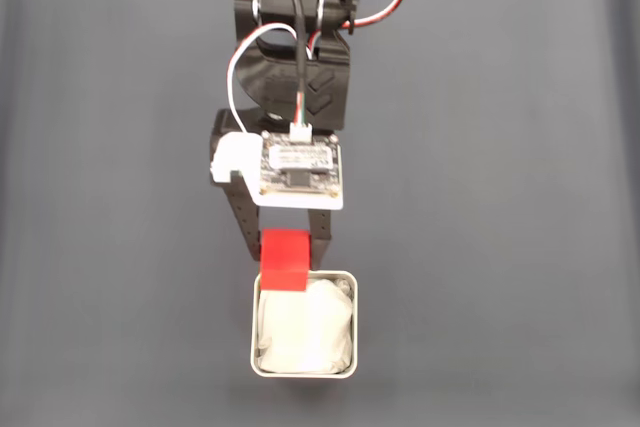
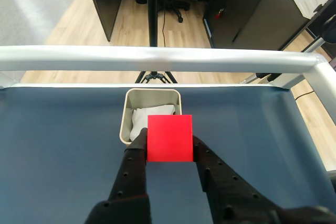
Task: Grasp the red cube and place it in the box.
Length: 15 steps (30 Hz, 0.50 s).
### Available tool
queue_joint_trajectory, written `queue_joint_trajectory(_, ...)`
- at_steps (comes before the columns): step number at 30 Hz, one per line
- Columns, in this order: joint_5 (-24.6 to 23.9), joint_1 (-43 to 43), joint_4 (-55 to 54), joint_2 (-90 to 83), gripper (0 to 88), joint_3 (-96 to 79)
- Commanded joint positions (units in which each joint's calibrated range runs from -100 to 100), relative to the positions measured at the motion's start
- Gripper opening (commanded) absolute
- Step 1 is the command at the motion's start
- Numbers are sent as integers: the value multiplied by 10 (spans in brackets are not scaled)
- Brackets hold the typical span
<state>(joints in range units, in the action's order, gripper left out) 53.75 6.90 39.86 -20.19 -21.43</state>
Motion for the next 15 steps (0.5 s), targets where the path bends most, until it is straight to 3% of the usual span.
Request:
queue_joint_trajectory(1, 4, -12, 1, 12, 23, 48)
queue_joint_trajectory(15, 3, -29, -7, 94, 23, 127)
